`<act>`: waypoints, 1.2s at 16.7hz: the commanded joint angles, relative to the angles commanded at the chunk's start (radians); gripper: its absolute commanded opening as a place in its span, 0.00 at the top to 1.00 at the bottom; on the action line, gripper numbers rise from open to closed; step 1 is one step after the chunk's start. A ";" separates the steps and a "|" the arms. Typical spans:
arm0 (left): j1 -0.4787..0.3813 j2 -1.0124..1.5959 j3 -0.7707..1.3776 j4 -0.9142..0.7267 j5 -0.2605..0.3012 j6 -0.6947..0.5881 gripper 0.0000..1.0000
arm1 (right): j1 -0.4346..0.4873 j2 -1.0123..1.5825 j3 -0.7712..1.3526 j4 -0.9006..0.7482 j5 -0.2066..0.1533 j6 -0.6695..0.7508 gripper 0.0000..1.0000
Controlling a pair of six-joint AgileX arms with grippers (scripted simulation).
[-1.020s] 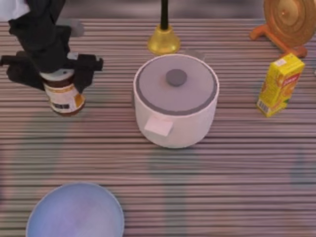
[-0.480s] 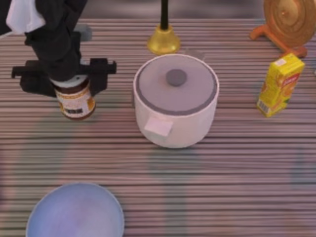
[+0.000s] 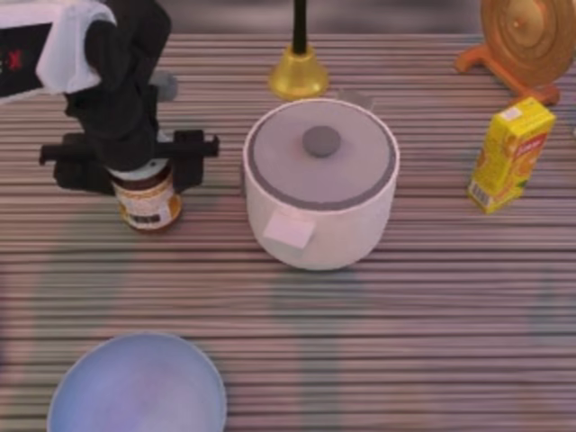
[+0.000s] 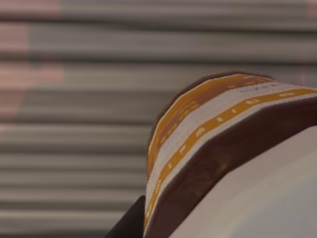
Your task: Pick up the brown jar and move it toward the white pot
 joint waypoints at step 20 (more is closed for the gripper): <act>0.000 0.009 -0.008 0.015 0.000 0.000 0.00 | 0.000 0.000 0.000 0.000 0.000 0.000 0.00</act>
